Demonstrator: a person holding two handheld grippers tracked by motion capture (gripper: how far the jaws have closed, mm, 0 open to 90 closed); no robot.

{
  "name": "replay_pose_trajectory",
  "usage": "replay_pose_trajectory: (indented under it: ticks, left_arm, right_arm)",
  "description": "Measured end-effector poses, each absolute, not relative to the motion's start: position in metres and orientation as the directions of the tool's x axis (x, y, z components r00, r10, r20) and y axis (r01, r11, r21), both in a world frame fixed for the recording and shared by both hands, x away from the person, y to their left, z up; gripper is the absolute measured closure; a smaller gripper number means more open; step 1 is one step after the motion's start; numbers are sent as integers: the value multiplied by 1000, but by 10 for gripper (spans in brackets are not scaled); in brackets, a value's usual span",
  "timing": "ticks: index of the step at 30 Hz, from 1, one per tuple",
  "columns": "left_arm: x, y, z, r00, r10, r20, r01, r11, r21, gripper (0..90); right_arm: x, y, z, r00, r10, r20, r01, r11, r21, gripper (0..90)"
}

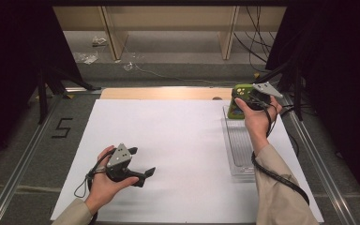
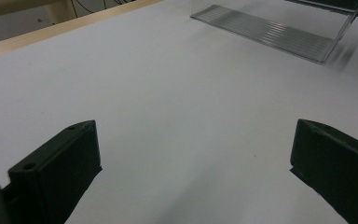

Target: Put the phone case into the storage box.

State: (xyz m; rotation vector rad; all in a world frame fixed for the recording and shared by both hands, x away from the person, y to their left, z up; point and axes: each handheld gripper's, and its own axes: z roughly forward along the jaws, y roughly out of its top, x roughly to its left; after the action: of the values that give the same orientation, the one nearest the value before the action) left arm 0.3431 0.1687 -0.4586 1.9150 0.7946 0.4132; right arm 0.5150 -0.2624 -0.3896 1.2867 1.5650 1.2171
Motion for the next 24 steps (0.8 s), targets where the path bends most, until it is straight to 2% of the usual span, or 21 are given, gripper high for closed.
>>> replay_pose_trajectory:
  ticks: [24]
  left_arm:
    - [343, 169, -459, 729, 682, -55, 350, -302, 887, 8]
  right_arm:
    - [524, -262, -401, -192, 981, 14, 283, 41, 958, 171]
